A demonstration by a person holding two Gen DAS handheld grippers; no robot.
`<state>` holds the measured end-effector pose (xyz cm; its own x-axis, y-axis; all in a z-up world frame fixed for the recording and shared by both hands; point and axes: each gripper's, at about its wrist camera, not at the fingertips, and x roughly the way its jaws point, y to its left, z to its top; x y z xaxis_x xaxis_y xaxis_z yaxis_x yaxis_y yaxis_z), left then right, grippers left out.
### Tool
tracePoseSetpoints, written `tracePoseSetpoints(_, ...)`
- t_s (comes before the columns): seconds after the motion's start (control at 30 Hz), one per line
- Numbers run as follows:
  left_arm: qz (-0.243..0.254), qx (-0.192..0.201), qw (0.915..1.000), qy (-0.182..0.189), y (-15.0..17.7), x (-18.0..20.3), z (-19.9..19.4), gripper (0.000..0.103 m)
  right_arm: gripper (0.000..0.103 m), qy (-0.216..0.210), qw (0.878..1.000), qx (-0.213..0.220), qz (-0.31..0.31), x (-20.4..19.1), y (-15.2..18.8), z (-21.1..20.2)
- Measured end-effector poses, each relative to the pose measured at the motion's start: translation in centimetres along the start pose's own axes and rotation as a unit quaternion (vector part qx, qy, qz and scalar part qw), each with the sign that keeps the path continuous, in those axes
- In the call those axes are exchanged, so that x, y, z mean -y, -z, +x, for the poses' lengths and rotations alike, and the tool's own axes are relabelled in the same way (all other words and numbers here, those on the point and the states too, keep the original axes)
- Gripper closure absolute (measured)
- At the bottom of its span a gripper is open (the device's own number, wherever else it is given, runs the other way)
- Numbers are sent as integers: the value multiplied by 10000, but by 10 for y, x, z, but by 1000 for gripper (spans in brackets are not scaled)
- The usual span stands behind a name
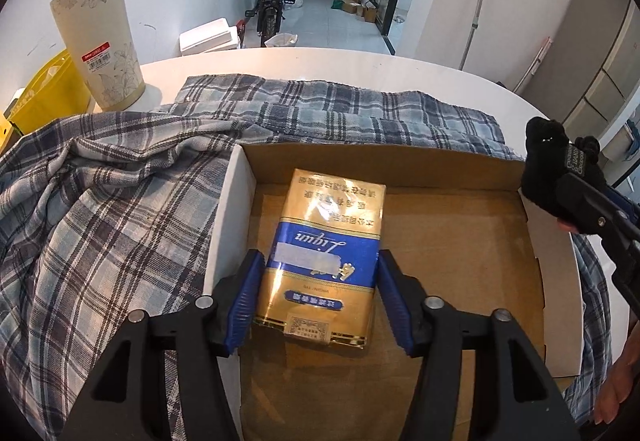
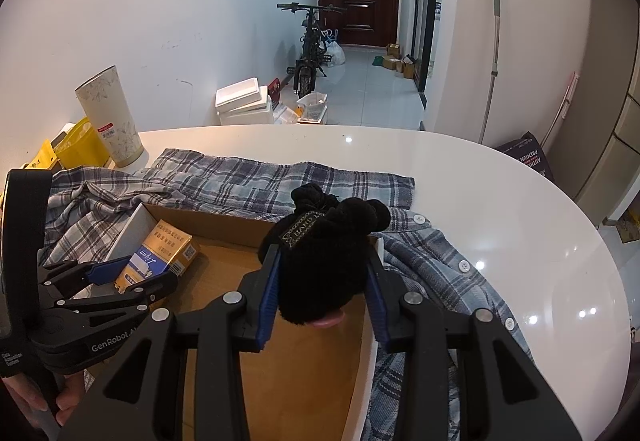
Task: Organize objects
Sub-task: 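Lower the Liqun pack into the box and open the left gripper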
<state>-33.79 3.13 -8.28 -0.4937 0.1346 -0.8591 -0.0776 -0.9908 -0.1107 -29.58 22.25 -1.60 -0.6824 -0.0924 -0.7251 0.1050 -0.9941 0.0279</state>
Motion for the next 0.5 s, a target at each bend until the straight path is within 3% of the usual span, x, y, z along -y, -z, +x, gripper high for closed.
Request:
tracePoseSetpoints(0.23, -222, 479, 9977, 415, -2, -3, -23, 17, 65, 6, 10000, 59, 39, 3, -3, -2)
tracePoseSetpoints(0.43, -578, 1104, 9893, 758, -7, -14, -48, 17, 65, -7, 9999, 56, 83, 4, -4, -2)
tracePoseSetpoints(0.5, -630, 1191, 9890, 617, -8, -16, -49, 17, 65, -12, 10000, 46, 71, 3, -4, -1)
